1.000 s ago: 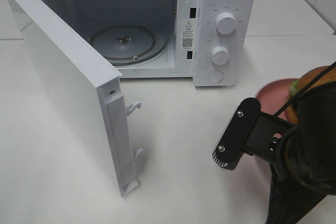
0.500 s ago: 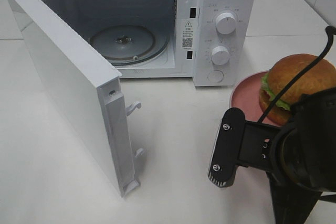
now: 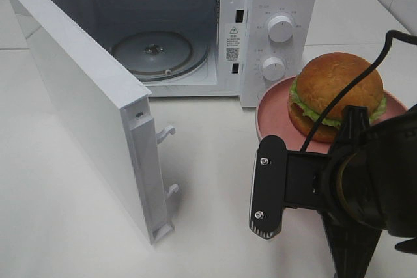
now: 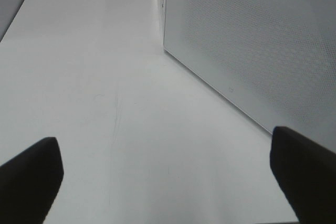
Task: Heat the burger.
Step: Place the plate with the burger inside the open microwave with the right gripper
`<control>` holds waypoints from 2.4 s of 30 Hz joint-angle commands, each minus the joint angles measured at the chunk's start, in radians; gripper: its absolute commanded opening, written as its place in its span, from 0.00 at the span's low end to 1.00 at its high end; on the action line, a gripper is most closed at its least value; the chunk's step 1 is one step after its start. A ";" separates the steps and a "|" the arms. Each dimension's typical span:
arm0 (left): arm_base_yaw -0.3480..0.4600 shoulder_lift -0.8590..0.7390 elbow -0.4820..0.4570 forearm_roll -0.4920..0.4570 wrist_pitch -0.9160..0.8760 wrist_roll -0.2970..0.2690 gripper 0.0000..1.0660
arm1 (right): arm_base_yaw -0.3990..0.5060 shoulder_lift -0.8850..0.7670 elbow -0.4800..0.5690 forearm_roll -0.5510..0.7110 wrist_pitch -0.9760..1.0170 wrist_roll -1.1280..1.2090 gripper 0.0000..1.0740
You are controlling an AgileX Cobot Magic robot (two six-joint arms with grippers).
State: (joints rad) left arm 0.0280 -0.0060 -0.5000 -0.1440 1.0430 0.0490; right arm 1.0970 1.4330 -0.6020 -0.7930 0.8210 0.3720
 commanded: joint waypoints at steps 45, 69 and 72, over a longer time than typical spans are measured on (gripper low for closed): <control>0.001 -0.007 0.003 -0.007 -0.007 -0.005 0.94 | -0.314 -0.012 0.002 0.109 -0.482 -0.909 0.00; 0.001 -0.007 0.003 -0.007 -0.007 -0.005 0.94 | -0.437 -0.012 0.002 0.550 -0.666 -1.563 0.00; 0.001 -0.007 0.003 -0.007 -0.007 -0.005 0.94 | -0.467 -0.012 0.001 0.689 -0.694 -1.729 0.00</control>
State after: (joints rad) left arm 0.0280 -0.0060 -0.5000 -0.1440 1.0430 0.0490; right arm 0.6510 1.4360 -0.5880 -0.1890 0.2080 -1.2270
